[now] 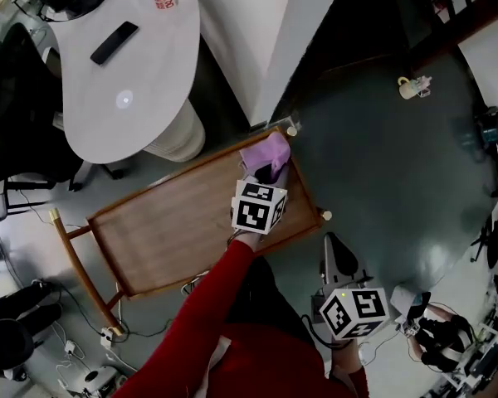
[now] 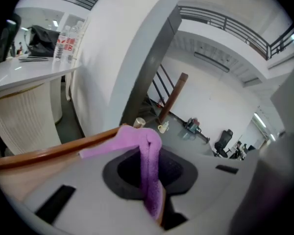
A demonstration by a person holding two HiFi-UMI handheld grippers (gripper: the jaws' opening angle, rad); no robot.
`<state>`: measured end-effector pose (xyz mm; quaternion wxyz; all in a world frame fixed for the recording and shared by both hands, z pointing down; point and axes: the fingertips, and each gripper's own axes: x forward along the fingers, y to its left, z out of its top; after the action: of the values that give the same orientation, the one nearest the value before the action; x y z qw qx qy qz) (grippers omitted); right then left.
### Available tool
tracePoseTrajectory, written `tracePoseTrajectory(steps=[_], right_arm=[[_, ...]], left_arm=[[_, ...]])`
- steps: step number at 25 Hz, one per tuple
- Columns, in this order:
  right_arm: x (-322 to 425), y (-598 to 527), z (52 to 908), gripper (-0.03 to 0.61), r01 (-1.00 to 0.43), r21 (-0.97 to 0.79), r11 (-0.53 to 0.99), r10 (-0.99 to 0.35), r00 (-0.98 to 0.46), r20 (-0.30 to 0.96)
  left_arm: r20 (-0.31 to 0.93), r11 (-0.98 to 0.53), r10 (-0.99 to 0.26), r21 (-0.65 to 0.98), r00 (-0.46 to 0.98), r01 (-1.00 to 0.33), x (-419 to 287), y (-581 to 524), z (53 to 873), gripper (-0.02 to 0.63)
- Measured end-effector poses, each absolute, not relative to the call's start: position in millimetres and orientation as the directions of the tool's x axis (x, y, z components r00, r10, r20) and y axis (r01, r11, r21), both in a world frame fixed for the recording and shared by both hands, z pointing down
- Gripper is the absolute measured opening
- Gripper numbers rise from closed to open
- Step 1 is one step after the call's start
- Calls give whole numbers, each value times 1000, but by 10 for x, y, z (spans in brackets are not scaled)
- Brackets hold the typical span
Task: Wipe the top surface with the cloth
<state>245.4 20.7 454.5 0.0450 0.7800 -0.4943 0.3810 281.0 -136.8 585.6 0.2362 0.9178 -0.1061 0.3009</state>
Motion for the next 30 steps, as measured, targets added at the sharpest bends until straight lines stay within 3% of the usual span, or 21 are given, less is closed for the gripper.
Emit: tracePoseTrajectory(steps=[4, 7, 11, 14, 17, 22, 26, 30], right_arm=[[2568, -273, 4517, 3, -881, -321, -347, -785, 86, 613], [2411, -778, 4450, 3, -922, -333, -196, -815, -36, 578], [1888, -1257, 4438, 3, -933, -359, 17, -811, -223, 541], [1490, -1427, 4424, 3, -920, -371, 124, -781, -321, 536], [1208, -1455, 4463, 3, -908, -377, 182, -749, -376, 545], [1110, -1394, 4527, 3, -913, -367, 181, -730, -375, 572], [1185, -1262, 4496, 3, -930, -349, 118, -751, -314, 581], [1415, -1050, 4495, 3, -942, -335, -3, -779, -207, 591]], left_arm=[[571, -776, -232, 380, 788, -504, 2315, -1862, 5396, 49], [557, -675, -423, 332, 715, -658, 1390, -2332, 5080, 49], [582, -457, -693, 102, 425, -884, -324, -2661, 4818, 49], [593, -292, -782, -78, 191, -953, -1357, -2652, 4731, 49], [606, -212, -792, -174, 65, -962, -1878, -2547, 4800, 49], [657, -222, -754, -233, 15, -947, -1960, -2409, 5100, 49], [719, -282, -691, -166, 80, -945, -1812, -2395, 5481, 49], [771, -419, -589, -34, 243, -907, -1147, -2300, 5805, 49]])
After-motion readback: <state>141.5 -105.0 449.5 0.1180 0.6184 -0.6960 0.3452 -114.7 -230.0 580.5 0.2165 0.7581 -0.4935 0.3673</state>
